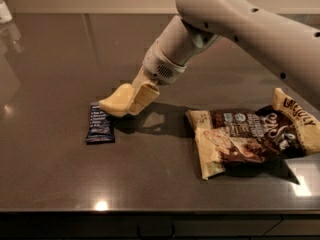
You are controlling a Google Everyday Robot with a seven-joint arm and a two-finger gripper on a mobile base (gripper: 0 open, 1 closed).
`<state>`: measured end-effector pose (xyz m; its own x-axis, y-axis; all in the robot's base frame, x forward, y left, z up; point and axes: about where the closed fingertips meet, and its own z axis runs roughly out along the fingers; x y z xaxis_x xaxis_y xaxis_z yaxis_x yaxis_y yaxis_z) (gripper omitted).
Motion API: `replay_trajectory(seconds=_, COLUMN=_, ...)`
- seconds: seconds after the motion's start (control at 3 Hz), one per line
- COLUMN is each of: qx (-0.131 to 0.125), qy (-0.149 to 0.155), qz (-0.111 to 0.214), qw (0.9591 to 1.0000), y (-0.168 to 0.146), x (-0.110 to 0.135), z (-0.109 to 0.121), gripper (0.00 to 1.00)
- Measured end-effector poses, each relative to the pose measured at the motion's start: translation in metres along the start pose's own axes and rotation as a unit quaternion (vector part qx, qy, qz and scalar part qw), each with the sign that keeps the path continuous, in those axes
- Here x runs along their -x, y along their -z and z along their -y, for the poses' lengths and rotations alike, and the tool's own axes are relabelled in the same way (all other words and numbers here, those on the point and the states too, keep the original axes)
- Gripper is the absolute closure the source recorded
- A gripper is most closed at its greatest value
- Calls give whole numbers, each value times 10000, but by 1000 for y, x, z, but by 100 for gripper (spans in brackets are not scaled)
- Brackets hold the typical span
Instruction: Move sponge near rxbar blueberry
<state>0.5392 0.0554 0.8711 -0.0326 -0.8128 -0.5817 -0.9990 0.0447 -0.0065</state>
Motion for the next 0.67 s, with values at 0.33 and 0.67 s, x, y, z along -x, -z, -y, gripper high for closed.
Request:
replay_trajectory(seconds=0.33, qx=55, qy=59, qz=-5, qw=10000, y=-7, x=-1, z=-3, gripper=30)
replay_trajectory(seconds=0.67, qx=67, qy=68, qz=-9, qw=10000, y=-8, x=0, z=-4, gripper=6)
